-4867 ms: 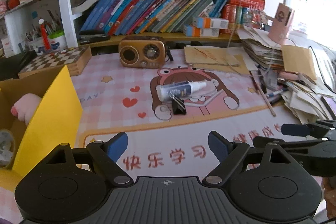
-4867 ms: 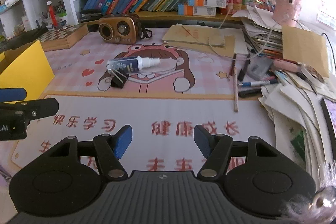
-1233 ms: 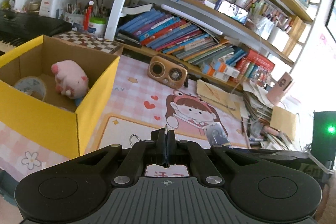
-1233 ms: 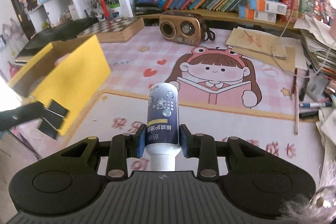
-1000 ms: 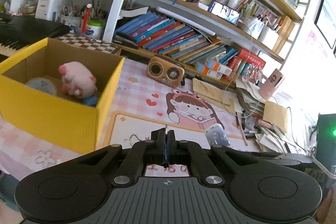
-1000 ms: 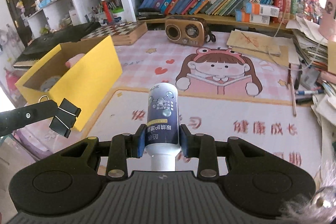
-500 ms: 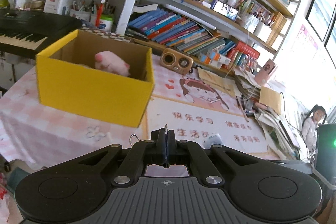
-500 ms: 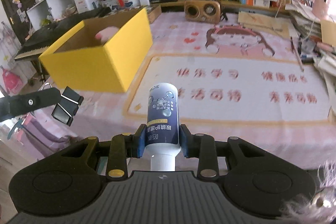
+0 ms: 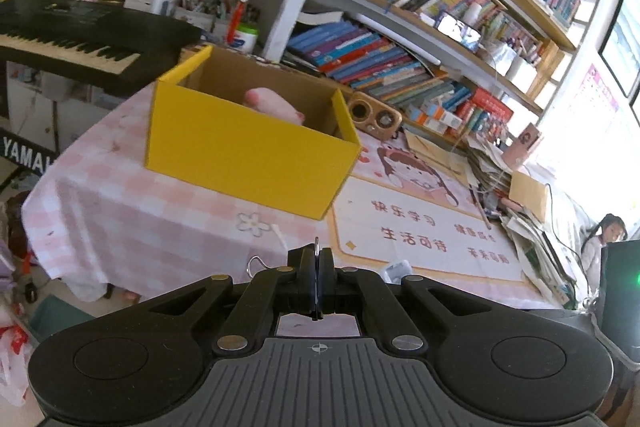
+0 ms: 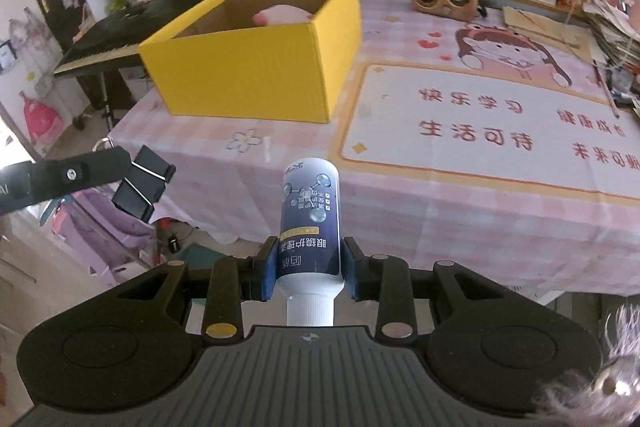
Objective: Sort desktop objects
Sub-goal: 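Carry the spray bottle and binder clip with both tools to the yellow box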
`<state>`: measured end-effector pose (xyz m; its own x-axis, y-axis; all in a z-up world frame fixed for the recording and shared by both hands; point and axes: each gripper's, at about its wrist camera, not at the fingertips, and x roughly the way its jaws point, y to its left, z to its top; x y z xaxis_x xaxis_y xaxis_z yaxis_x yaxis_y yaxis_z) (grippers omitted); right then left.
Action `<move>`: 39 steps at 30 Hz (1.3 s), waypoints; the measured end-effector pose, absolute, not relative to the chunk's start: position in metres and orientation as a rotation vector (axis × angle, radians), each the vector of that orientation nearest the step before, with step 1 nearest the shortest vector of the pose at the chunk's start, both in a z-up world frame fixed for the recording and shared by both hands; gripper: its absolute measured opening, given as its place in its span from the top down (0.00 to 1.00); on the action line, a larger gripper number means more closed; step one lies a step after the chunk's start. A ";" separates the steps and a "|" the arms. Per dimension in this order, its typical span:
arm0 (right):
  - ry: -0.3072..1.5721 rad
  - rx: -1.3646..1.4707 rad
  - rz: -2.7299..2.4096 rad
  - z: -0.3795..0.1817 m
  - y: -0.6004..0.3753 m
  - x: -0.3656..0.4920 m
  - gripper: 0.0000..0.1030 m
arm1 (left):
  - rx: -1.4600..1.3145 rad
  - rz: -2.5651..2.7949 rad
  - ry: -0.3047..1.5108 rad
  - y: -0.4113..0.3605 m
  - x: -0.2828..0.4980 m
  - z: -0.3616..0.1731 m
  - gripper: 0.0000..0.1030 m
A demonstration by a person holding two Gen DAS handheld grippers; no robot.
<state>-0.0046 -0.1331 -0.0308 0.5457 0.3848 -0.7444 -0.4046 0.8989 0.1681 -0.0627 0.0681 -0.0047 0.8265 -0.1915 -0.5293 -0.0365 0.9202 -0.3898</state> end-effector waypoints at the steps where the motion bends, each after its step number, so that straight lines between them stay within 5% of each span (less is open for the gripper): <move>1: 0.874 -0.029 0.474 -0.030 -0.129 -0.006 0.71 | -0.403 -0.077 0.590 0.073 -0.065 -0.004 1.00; 23: 0.833 -0.085 0.563 -0.018 -0.070 0.006 0.71 | -0.398 -0.009 0.537 0.120 -0.062 0.006 1.00; 39: 0.714 -0.062 0.591 0.020 -0.057 0.085 0.71 | -0.323 -0.014 0.434 0.126 0.031 0.043 1.00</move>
<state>0.0852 -0.0573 0.0195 0.6006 0.4891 -0.6325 -0.5304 0.8357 0.1426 0.0310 0.1263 0.0430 0.9081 -0.0821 -0.4106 -0.0547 0.9490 -0.3106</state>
